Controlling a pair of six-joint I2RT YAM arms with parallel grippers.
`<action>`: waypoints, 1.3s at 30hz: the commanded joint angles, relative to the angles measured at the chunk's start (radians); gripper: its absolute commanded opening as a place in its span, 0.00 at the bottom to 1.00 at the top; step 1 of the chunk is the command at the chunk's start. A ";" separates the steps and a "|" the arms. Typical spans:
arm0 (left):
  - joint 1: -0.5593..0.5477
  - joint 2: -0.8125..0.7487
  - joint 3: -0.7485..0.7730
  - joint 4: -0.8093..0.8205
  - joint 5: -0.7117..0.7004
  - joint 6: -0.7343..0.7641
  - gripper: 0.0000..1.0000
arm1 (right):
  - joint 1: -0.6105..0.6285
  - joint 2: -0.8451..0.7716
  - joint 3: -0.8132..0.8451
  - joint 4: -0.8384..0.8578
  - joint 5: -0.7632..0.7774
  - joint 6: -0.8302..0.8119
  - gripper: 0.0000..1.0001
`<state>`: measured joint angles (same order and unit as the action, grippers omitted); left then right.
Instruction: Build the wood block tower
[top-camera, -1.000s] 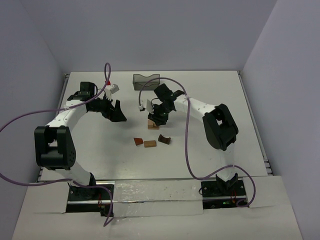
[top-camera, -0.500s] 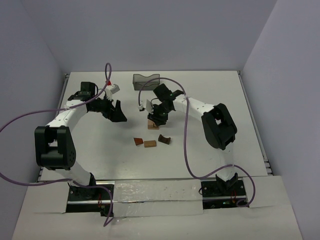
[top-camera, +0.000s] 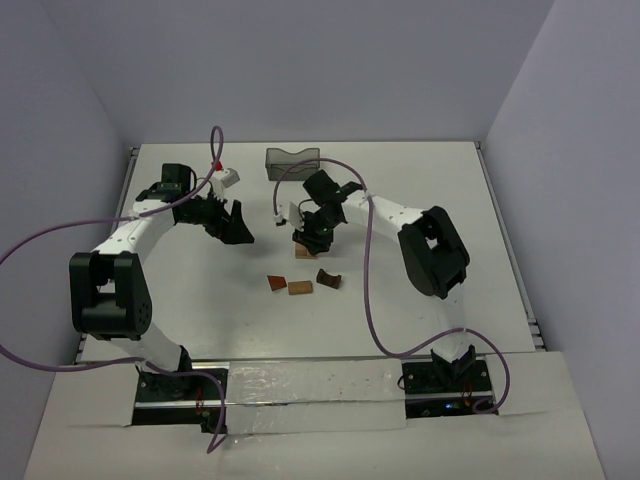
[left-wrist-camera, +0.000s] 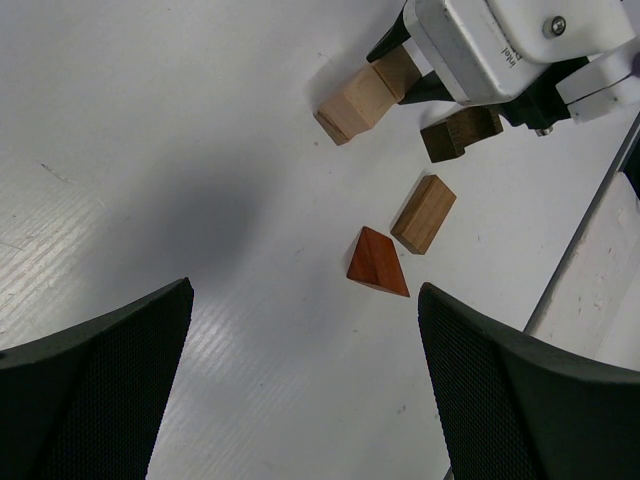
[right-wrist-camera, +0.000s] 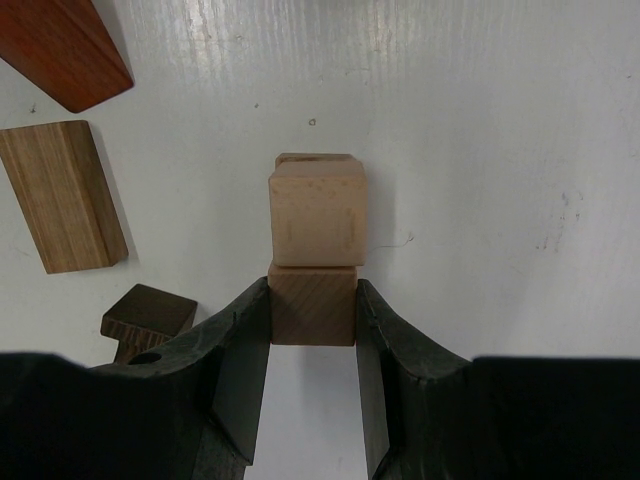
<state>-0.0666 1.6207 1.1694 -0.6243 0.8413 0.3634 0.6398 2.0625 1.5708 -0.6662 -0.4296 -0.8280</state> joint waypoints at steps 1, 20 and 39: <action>-0.010 0.006 0.033 0.034 0.014 0.024 0.99 | 0.013 0.011 0.042 -0.006 0.004 -0.002 0.29; -0.013 0.005 0.036 0.026 0.015 0.032 0.99 | 0.018 0.019 0.051 -0.009 0.014 0.004 0.47; -0.015 -0.009 0.028 0.035 0.005 0.030 0.99 | 0.029 -0.006 0.071 -0.025 0.041 0.047 1.00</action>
<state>-0.0755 1.6207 1.1694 -0.6243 0.8402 0.3779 0.6550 2.0689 1.5849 -0.6738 -0.4056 -0.8031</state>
